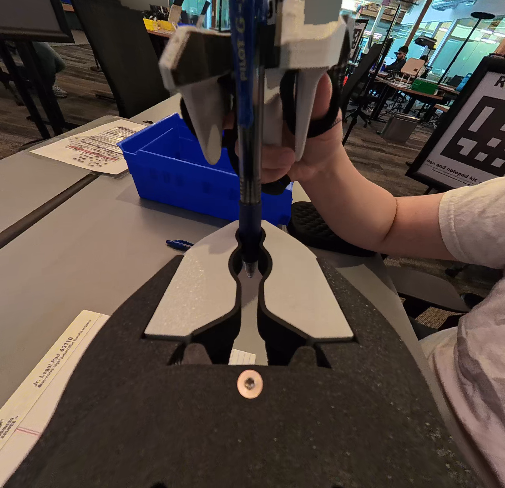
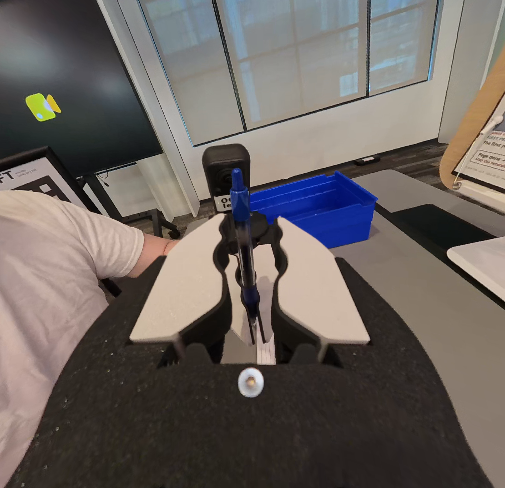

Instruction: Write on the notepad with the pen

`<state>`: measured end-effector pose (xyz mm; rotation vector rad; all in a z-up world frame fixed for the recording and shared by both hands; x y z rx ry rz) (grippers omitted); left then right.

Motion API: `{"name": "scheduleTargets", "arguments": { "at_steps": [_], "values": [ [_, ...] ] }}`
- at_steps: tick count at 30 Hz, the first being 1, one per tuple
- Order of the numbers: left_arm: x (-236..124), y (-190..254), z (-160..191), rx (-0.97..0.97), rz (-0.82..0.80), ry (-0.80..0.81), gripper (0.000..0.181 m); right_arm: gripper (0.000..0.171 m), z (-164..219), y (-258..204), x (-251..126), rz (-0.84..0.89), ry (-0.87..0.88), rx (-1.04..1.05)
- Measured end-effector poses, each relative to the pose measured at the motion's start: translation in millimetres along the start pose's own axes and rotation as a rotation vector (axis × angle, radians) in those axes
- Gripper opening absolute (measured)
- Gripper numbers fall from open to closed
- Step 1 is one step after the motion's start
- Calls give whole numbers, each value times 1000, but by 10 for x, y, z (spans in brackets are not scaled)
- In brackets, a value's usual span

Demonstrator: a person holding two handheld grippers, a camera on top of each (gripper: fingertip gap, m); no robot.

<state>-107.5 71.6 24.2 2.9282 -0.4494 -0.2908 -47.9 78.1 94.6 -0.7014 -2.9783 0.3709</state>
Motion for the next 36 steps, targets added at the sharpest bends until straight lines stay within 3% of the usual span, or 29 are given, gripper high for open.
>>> {"name": "scheduleTargets", "arguments": {
  "at_steps": [2, 9, 15, 20, 36],
  "values": [
    [-8, -5, -2, 3, -5, -1, 6, 19, 11, -12, 13, -14, 4, -7],
    [1, -18, 20, 3, -14, -17, 6, 10, 11, -30, 16, -37, 10, -1],
    [8, -10, 20, 12, -14, -20, 6, 18, 40, -48, 49, -12, -22, -40],
    [31, 8, 27, 13, -8, -19, 6, 9, 45, -68, 75, -32, -1, -32],
    [50, -19, 66, 10, -29, -38, 6, 9, 73, -45, 87, -13, -15, -6]
  ]
}}
Point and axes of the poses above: each gripper's, where its closed fingertips meet, x out along the fingers, z out of its underside, y = z × x across the jaws, the point moved 5 cm from there along -x, back along the fingers, and after that the axes turned 7 degrees about z, right-handed, at the moved point
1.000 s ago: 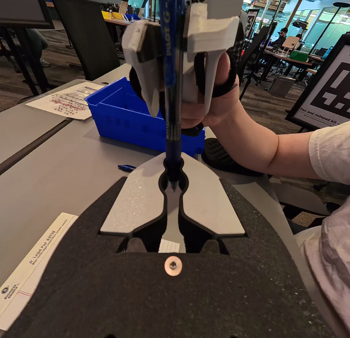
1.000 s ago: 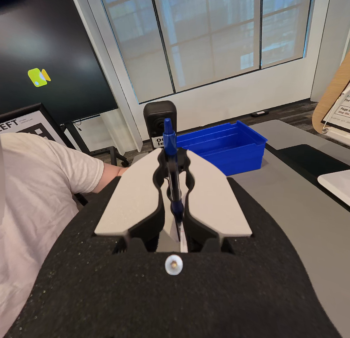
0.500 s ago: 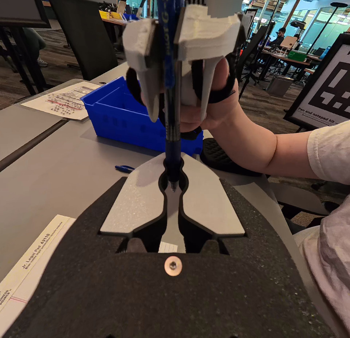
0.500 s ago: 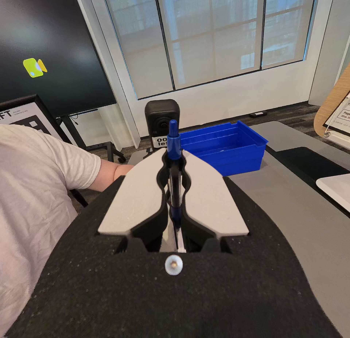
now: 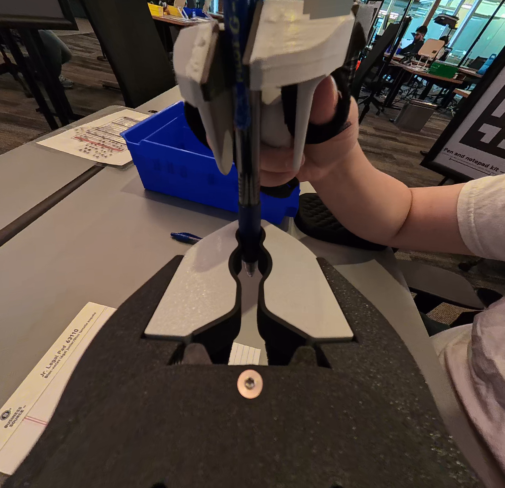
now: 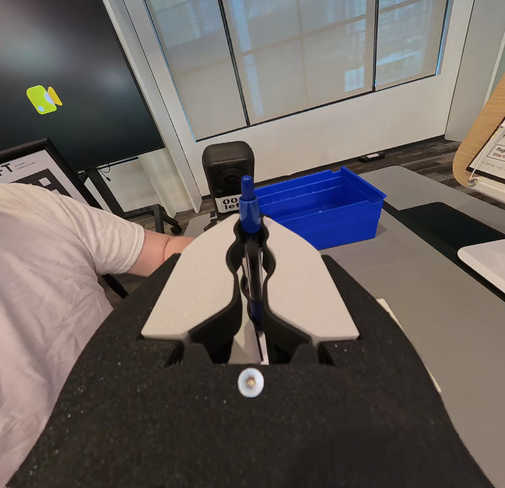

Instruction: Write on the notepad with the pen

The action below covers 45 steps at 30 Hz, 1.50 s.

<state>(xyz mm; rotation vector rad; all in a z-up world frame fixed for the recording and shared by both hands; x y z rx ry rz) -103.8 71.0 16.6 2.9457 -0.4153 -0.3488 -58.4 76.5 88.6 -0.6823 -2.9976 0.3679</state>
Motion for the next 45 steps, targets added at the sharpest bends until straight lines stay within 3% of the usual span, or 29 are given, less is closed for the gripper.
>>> {"name": "scheduleTargets", "arguments": {
  "at_steps": [10, 16, 23, 29, 45],
  "values": [
    [6, 16, -13, -8, 24, 20, 6, 7, -2, -13, -8, -14, 14, -18],
    [-149, 26, -175, 56, -16, 23, 39, 7, -43, 53, -111, 36, 16, -71],
    [-700, 209, -690, 366, -256, 111, 33, 6, 155, 294, -103, 157, -101, -52],
    [-597, 380, -636, 633, -304, 45, 21, 6, 405, 199, 178, 111, -204, -15],
    [-566, 208, -537, 525, -308, 32, 20, 6, 497, 73, 285, 114, -294, -88]
  ]
}}
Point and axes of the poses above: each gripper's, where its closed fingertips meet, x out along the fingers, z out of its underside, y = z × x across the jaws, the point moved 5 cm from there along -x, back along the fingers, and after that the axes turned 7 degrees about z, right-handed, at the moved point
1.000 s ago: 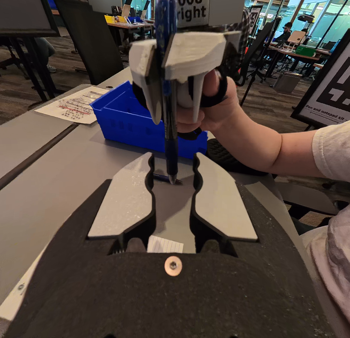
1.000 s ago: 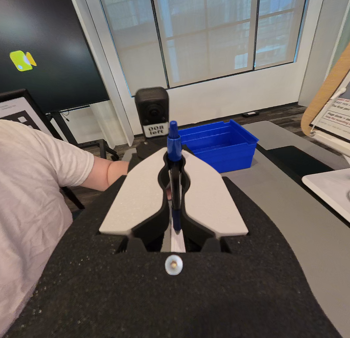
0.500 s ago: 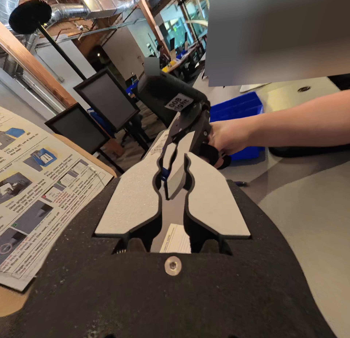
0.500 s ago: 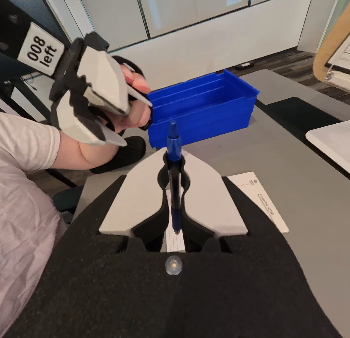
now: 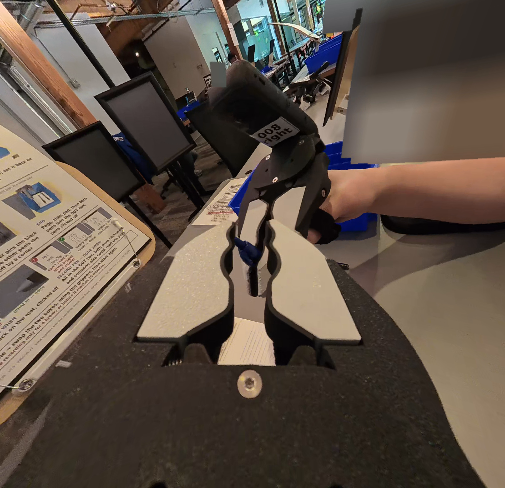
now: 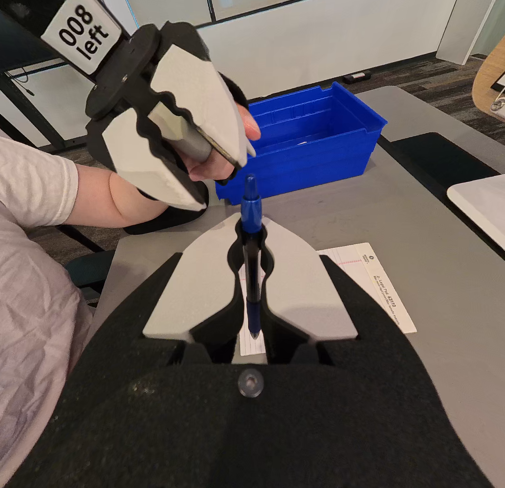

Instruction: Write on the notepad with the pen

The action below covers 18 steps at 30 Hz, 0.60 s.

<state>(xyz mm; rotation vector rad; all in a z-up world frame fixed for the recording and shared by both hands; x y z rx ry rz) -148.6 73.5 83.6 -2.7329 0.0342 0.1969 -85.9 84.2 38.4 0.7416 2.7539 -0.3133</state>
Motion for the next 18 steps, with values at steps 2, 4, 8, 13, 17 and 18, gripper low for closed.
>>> {"name": "scheduleTargets", "arguments": {
  "at_steps": [2, 4, 8, 13, 17, 18],
  "values": [
    [6, -8, 17, -24, 8, 4, 18, 6, 3, -5, 2, 1, -3, -5],
    [2, -13, 14, -31, 14, 16, 17, 6, 0, -8, 1, -3, -3, -6],
    [-1, -12, 12, -47, 29, 23, 18, 6, -5, -6, -6, -7, 1, -6],
    [8, -14, 18, -110, 62, 41, 17, 6, -13, -11, -14, -9, 7, -10],
    [5, -34, 10, -169, 76, 76, 12, 6, -14, -20, -12, -5, 5, -20],
    [-7, -53, -3, -201, 74, 102, 5, 6, -11, -21, -8, -3, 4, -27]
  ]
}}
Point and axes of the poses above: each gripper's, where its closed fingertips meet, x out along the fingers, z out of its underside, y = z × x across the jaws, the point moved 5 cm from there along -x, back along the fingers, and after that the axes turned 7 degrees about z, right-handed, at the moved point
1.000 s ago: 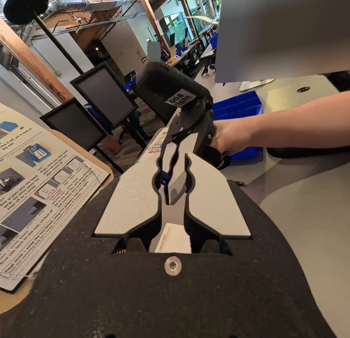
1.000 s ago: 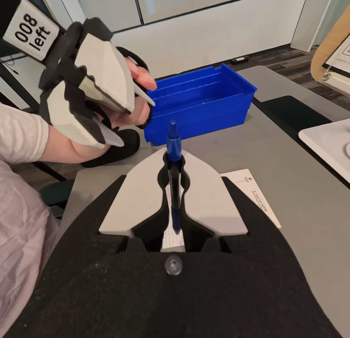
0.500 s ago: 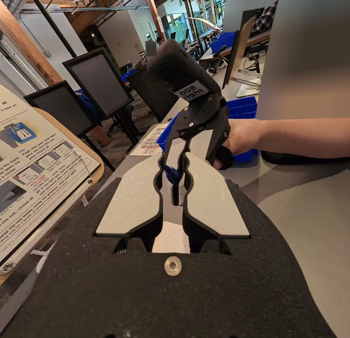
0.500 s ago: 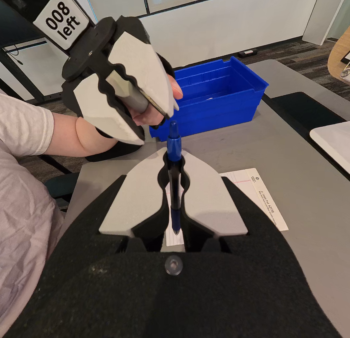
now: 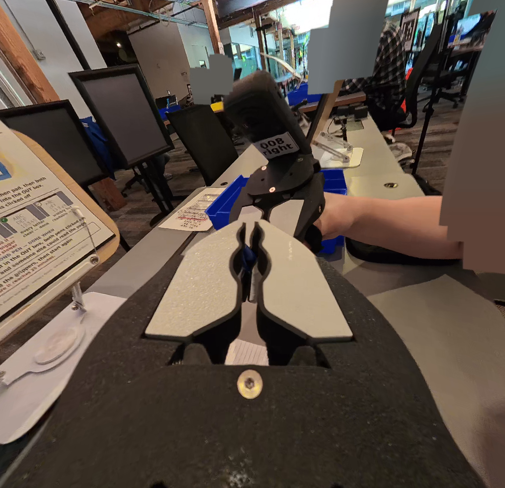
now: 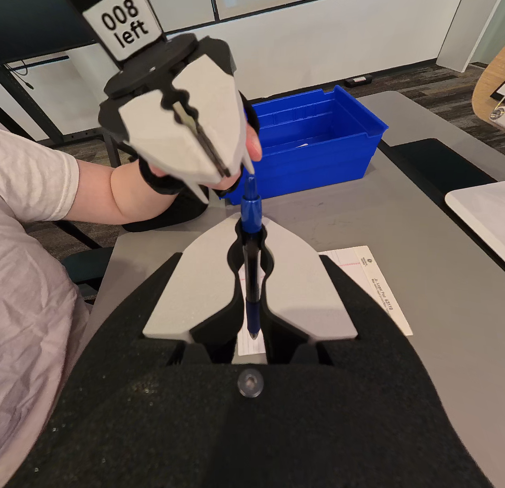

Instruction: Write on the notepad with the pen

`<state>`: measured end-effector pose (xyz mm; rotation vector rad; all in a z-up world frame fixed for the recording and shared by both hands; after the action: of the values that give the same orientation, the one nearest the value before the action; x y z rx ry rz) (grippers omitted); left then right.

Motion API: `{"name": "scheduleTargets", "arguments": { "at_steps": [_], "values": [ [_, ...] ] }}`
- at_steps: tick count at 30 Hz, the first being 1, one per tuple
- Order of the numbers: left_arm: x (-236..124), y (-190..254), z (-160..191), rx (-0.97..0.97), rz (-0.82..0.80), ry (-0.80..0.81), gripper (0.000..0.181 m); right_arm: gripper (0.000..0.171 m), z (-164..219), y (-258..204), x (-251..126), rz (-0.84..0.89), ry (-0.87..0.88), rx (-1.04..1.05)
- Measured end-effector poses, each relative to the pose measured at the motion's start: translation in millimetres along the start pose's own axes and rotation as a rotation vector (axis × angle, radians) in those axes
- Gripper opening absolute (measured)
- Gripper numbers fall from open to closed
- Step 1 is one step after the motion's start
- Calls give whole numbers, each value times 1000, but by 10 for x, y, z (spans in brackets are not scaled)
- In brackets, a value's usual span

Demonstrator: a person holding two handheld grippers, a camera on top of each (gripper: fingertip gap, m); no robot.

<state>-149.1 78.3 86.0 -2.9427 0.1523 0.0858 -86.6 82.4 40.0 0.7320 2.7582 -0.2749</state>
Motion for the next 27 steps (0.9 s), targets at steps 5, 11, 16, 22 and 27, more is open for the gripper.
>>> {"name": "scheduleTargets", "arguments": {
  "at_steps": [5, 11, 16, 22, 27],
  "values": [
    [-69, -101, -39, -213, 54, 112, 0, 6, 18, -27, 31, -10, -11, -14],
    [-69, -134, 3, -264, 77, 95, 0, 6, -8, -23, 4, -23, 12, -1],
    [-46, -145, 42, -296, 84, 87, 0, 6, -5, -31, 8, -14, 6, -24],
    [-34, -158, 68, -307, 76, 75, 0, 6, -15, -57, 7, -21, 13, -47],
    [-30, -154, 67, -302, 76, 75, 0, 6, -15, -58, 9, -22, 19, -50]
  ]
}}
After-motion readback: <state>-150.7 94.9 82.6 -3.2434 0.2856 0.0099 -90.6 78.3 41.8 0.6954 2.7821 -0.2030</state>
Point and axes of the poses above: each gripper's, where its closed fingertips meet, x out along the fingers, z out of its underside, y = z × x across the jaws, the point moved 5 cm from there along -x, back along the fingers, and after that the axes turned 7 degrees about z, right-handed, at the moved point
